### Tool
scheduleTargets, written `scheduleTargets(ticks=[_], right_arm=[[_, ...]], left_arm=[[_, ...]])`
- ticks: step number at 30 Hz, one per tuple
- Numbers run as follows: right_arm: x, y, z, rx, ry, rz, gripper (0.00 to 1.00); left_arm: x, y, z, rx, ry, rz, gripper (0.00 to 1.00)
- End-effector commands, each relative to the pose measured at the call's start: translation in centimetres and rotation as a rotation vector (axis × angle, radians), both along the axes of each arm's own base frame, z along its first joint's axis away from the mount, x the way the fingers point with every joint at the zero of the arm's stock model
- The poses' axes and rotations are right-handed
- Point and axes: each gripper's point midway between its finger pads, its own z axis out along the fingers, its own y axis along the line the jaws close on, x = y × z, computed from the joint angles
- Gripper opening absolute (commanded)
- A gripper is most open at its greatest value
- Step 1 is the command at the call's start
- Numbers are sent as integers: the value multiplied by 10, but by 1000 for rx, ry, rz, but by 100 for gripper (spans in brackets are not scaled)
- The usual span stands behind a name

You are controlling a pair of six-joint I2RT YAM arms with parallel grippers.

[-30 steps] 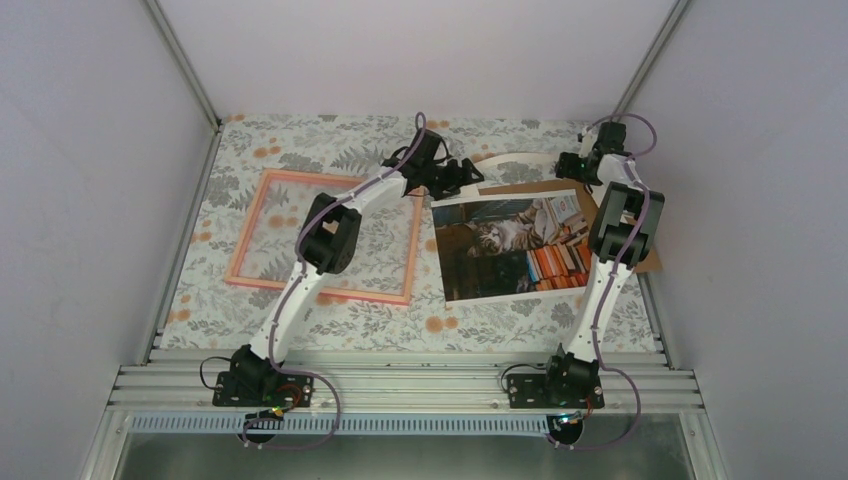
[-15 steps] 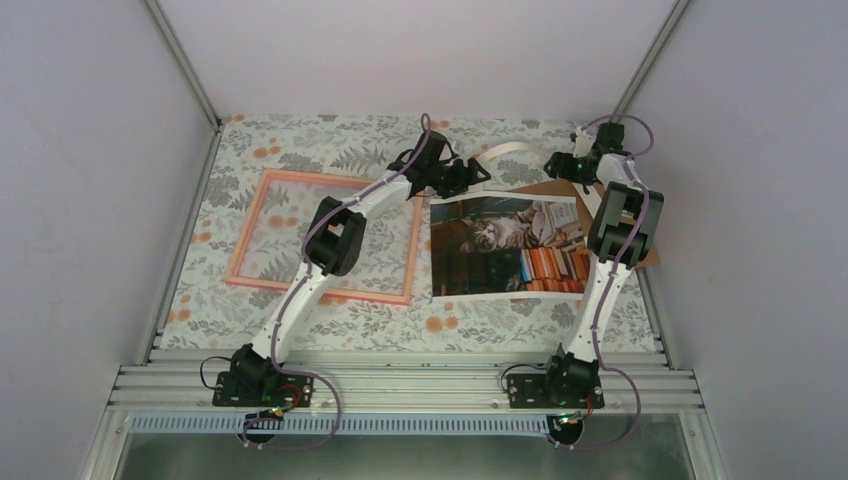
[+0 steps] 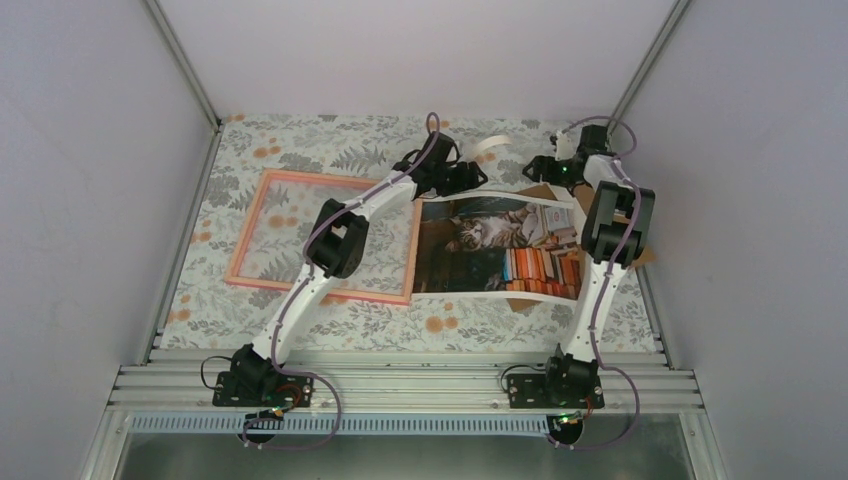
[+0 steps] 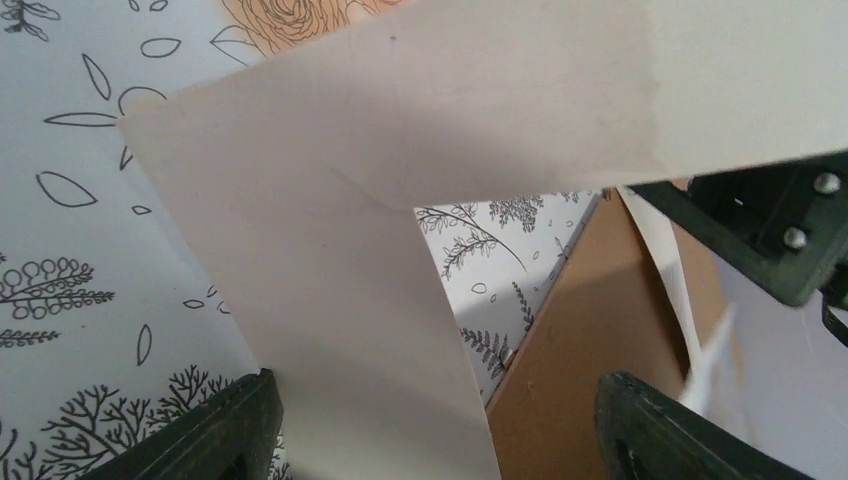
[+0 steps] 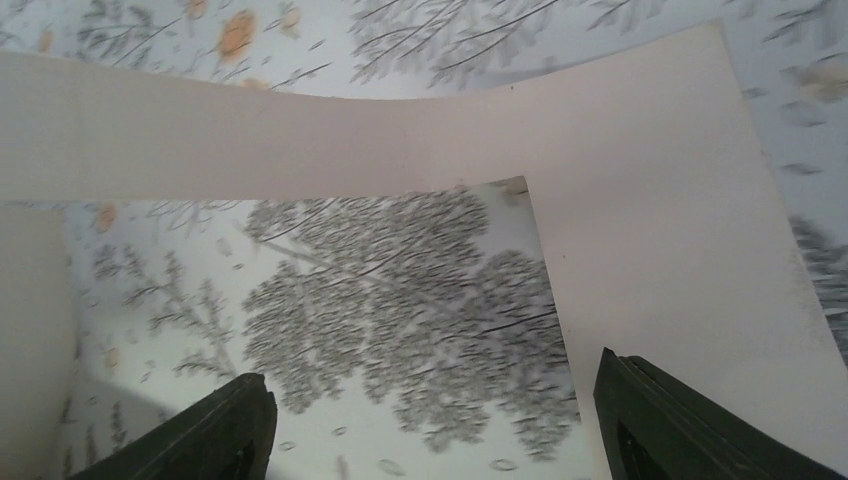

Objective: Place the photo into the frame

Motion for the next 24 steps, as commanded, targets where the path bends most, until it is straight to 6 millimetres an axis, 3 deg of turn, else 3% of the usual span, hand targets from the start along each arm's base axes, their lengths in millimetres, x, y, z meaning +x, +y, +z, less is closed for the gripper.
scheduleTargets(ticks=[1,8,18,24], right_arm=[[-69,58,-50,150,303,75,79],[-66,64,-29,163,260,91,79],[-53,52,32,148,105,97,81],[-41,32,76,122,-9,72,85]], left_arm=[[-12,35,-71,222,113,69,77],[-6,34,-57,203,84,68,69],[15,30,-9,102,-2,67,44],[28,28,28,27,-74,67,38]])
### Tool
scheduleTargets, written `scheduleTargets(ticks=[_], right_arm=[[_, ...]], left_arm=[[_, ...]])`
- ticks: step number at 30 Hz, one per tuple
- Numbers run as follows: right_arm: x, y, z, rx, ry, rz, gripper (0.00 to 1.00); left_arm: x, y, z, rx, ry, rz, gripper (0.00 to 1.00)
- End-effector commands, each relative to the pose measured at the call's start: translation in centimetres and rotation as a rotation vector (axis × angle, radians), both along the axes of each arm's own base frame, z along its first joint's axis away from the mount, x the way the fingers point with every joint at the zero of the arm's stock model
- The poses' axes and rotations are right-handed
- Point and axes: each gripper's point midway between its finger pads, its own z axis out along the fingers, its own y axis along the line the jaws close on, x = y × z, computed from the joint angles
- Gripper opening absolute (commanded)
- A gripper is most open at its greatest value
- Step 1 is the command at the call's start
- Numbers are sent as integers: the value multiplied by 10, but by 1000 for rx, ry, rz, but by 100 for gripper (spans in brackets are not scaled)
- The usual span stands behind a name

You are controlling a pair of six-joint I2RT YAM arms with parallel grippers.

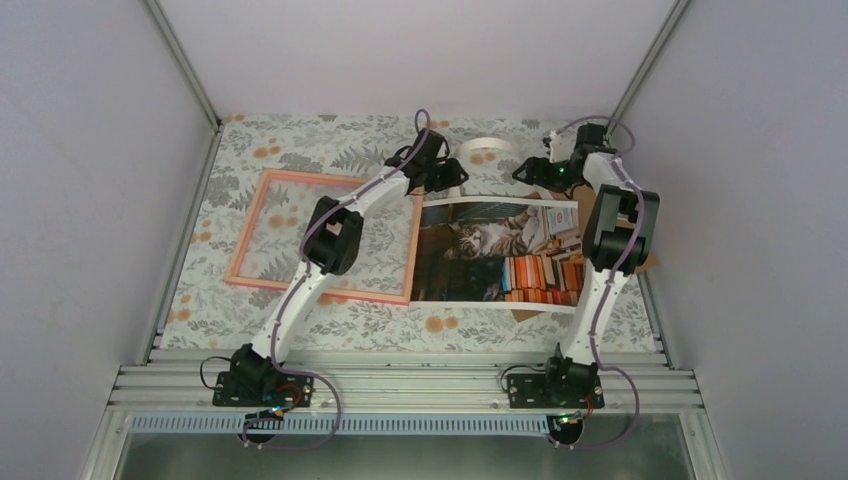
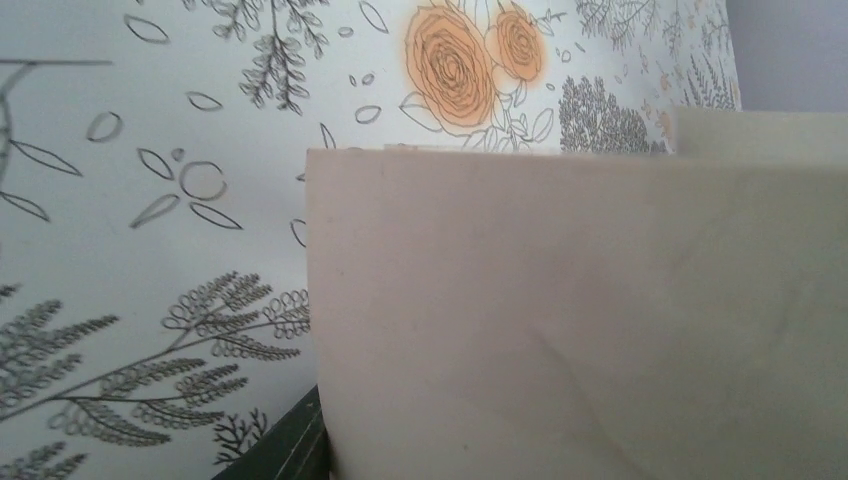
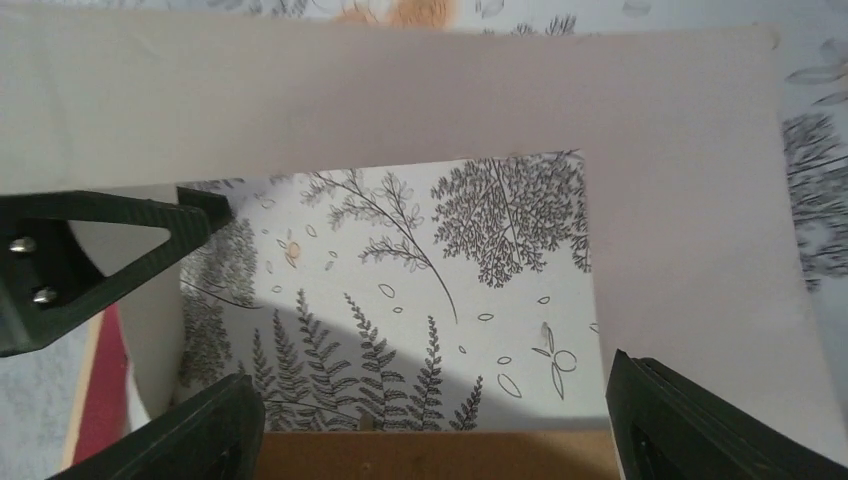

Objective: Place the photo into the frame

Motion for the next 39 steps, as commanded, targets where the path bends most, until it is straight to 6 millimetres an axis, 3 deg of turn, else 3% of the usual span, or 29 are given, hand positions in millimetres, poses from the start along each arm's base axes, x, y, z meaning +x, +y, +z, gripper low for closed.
scheduleTargets(ticks=[1,10,15,22,25,28,30,34,35,39], right_arm=[[5,-15,54,4,-104,-22,86],[12,-61,134,-101,-320,-68,98],[8,-73,180,-137,-441,-53,100],[-14,-73,259,-222,-663,-48,100],[-32,-64,296,-244,-758,-25,100],[-61,-48,321,-257,-824,38,100],[-82,-38,315,-262,-817,82,100],[-135,-14,248,-228,-645,223,100],[-150,-6,239,-209,-624,273,100],[-191,16,247,-211,-650,382,100]], left_arm=[[13,-1,47,-61,-86,-4,38],[35,-3,139,-170,-300,8,38],[46,3,195,-191,-465,35,38],[51,19,271,-161,-720,93,39],[56,33,299,-113,-826,145,39],[62,50,322,-51,-915,213,39],[66,61,332,-18,-958,244,39],[69,74,346,40,-1015,267,40],[69,77,349,61,-1030,267,40],[68,89,359,140,-1075,287,40]])
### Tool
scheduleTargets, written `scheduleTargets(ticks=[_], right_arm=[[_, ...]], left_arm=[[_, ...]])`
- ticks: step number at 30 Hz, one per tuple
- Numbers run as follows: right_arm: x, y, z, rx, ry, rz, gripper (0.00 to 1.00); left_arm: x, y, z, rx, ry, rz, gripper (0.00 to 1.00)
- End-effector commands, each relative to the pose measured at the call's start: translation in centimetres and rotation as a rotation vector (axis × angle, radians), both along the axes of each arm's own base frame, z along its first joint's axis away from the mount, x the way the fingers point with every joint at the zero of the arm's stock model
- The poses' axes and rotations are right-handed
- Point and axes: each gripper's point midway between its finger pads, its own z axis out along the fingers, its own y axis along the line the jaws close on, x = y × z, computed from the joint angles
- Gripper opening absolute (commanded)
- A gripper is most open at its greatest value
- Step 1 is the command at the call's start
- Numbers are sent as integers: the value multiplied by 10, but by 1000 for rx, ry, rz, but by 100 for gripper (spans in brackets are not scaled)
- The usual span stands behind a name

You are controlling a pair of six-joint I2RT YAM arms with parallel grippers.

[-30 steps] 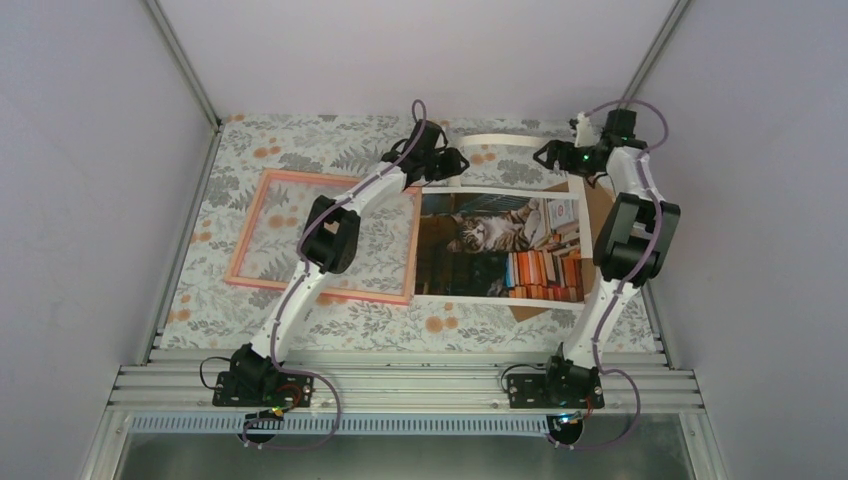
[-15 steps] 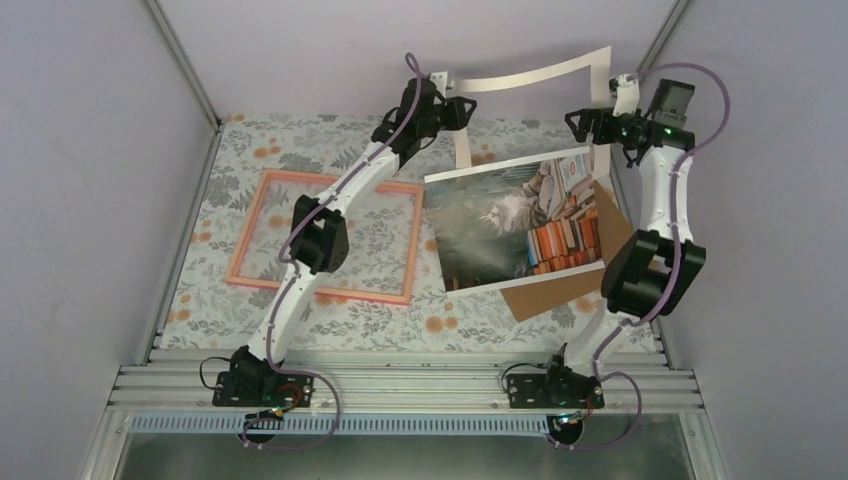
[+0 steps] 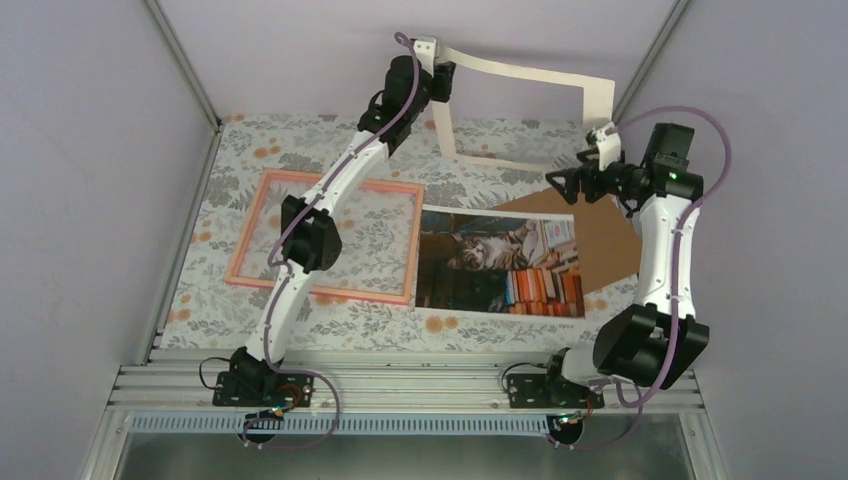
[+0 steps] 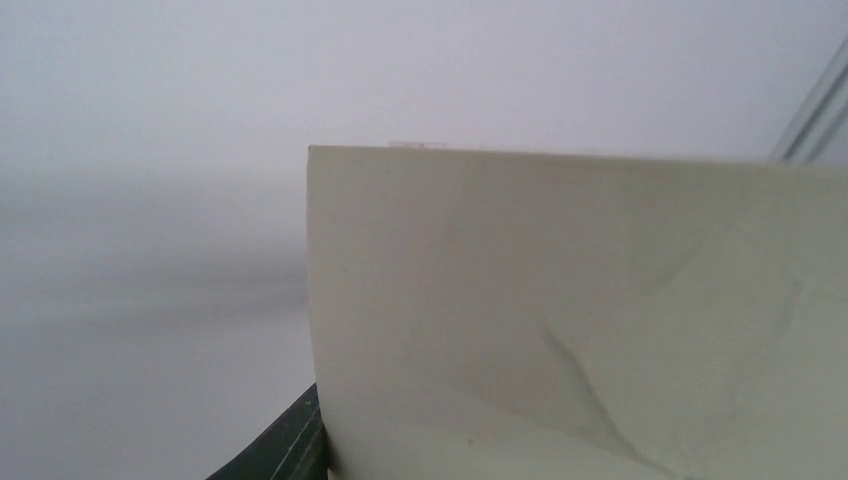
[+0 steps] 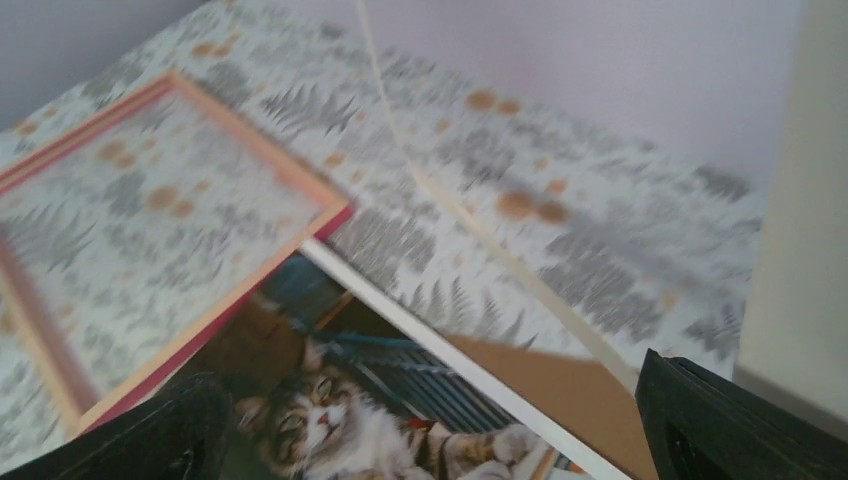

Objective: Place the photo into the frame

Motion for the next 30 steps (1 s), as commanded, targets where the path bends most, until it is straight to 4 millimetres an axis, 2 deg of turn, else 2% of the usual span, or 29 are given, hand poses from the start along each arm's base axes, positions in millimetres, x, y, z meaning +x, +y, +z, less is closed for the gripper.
scheduleTargets(ticks=[1,4,7,12,18,22,28,30], right_arm=[[-51,29,-1,-52,-11,170,100],[-61,37,27,-126,-138,190,100],[-66,42,55,-152,-228,179,100],[-70,34,90,-170,-339,65,99],[-68,10,99,-162,-366,-152,100],[-61,4,96,-141,-367,-196,100],[-48,37,89,62,-261,21,100],[-50,46,91,118,-244,78,100]], left_arm=[[-8,28,62,63,-146,93,40],[-10,36,71,101,-173,118,40],[-12,42,72,146,-169,136,40],[-12,57,62,189,-102,147,40],[-15,77,57,185,-18,141,40],[-18,88,55,179,16,127,40],[-26,91,60,177,32,93,40],[-27,93,58,185,45,99,40]])
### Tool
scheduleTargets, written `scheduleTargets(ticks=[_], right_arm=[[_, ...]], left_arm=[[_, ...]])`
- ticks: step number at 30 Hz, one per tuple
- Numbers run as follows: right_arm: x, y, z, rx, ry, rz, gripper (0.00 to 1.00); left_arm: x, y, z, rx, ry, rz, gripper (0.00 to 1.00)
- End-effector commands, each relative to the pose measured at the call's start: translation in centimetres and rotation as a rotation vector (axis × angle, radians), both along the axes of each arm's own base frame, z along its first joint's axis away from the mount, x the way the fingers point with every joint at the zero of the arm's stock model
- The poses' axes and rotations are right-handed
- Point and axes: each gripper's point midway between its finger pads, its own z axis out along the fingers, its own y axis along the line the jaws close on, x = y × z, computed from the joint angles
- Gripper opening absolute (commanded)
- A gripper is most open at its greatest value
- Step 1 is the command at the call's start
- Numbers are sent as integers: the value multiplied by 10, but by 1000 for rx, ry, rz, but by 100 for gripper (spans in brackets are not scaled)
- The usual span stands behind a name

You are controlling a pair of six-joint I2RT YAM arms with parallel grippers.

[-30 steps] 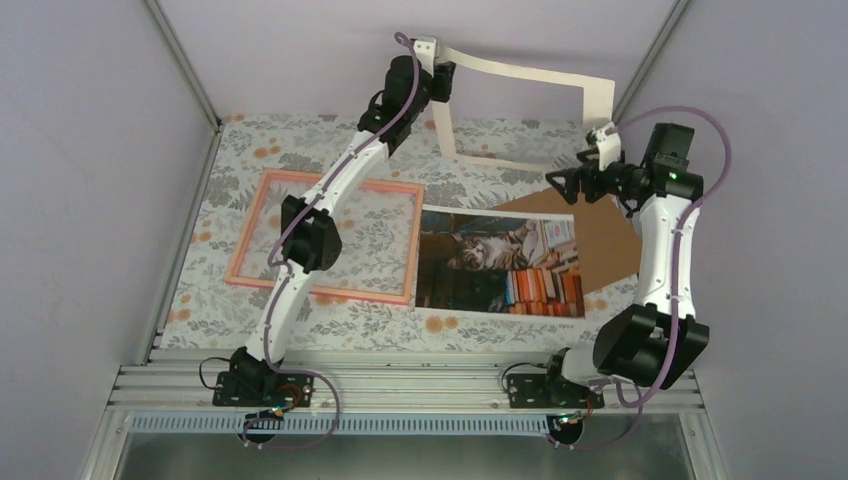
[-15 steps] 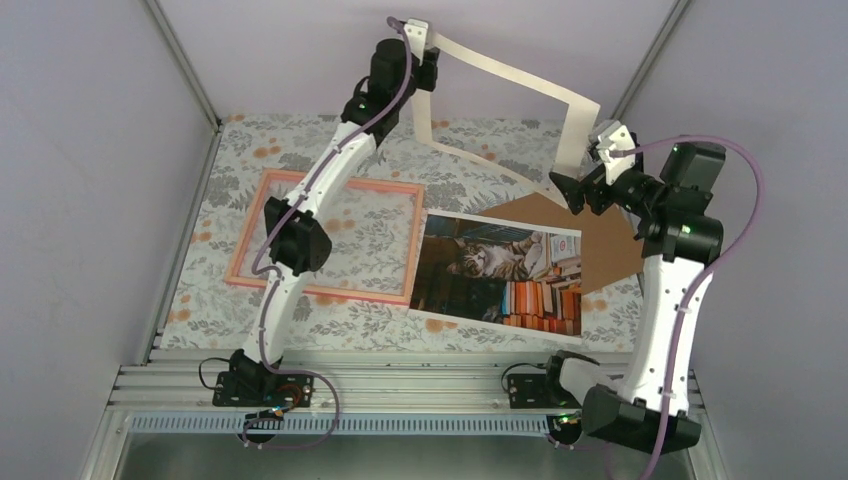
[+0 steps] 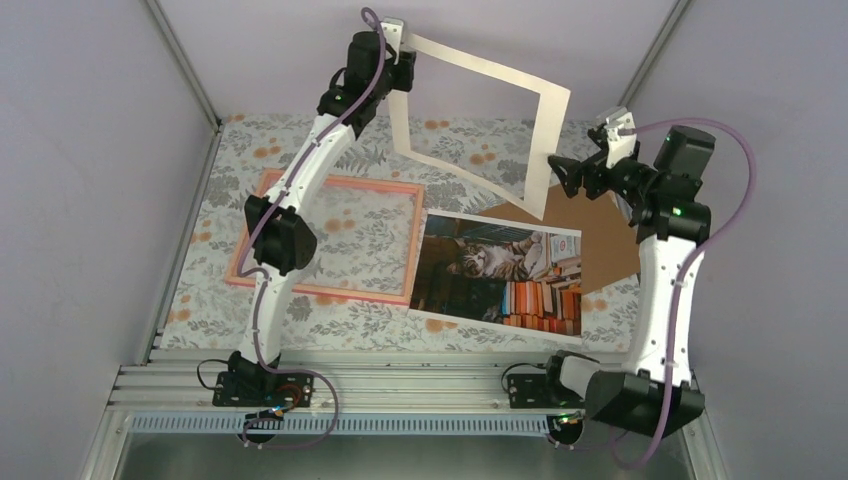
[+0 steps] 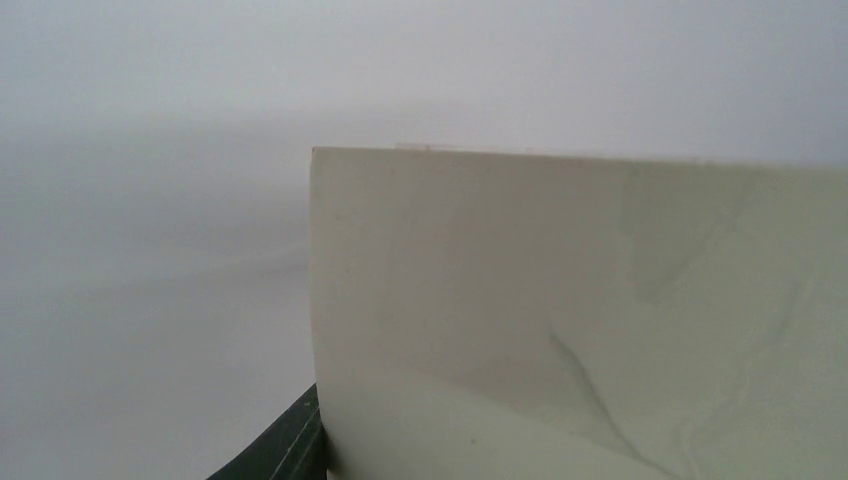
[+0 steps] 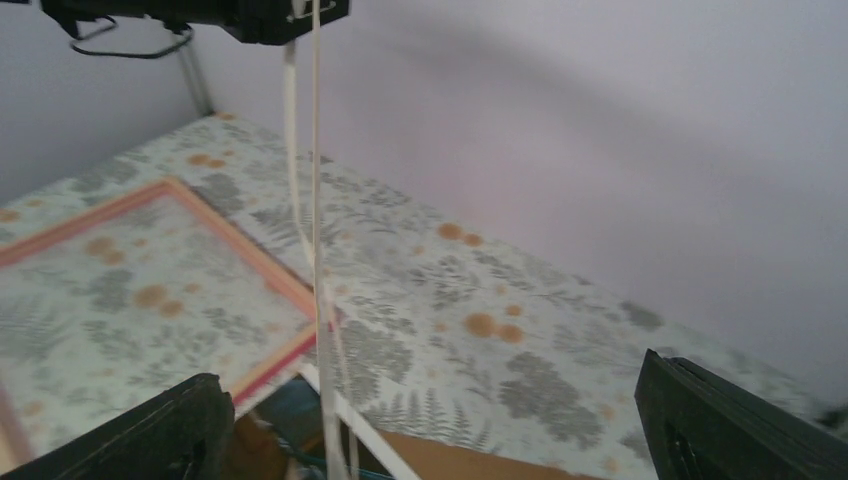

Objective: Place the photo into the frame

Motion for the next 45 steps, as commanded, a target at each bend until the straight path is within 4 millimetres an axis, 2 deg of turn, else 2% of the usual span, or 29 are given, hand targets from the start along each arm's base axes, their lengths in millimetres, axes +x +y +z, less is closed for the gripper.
scheduleTargets(ticks=[1,4,8,13,14,15,16,17,19,23,24,25,27,28,30,32,34,35,38,42,45], right_arm=[[-7,28,15,146,18,183,100],[-17,37,13,164,11,243,100],[-13,44,4,183,11,260,92],[6,72,-2,211,62,307,55],[9,76,-2,218,71,311,41],[11,79,-2,233,83,314,34],[16,80,-2,255,96,312,17],[19,81,-2,278,111,310,6],[22,84,-5,351,167,330,3],[26,108,-22,498,307,428,3],[27,116,-27,541,355,453,3],[28,125,-32,569,392,483,3],[28,151,-43,618,473,554,4],[31,162,-49,644,512,578,3],[40,184,-66,696,606,600,3],[53,205,-88,745,712,603,3],[70,221,-118,778,813,596,4],[78,225,-130,794,858,582,4],[91,228,-157,836,968,551,4],[94,229,-188,827,1030,441,4],[87,237,-213,834,1105,377,4]], left_arm=[[-19,5,27,-21,-2,-19,40],[-19,11,22,-20,20,-7,40],[-23,12,25,-28,28,-25,41],[-26,18,19,-27,58,-40,41],[-25,24,16,-20,72,-31,41],[-25,31,12,-13,89,-24,42],[-25,40,9,-2,105,-12,42],[-26,49,7,10,119,-1,43],[-30,69,3,57,139,26,47],[-48,105,-6,182,214,84,58],[-55,116,-9,210,238,101,64],[-65,128,-2,220,235,119,73],[-81,156,-1,241,250,166,94],[-90,169,-5,261,258,183,99],[-109,191,-10,305,271,195,100],[-127,211,-26,342,315,204,100],[-142,231,-31,354,335,239,100],[-148,245,-30,354,340,277,100],[-162,270,-28,360,342,359,100],[-169,294,-18,367,325,450,100],[-166,314,-18,368,327,527,100]])
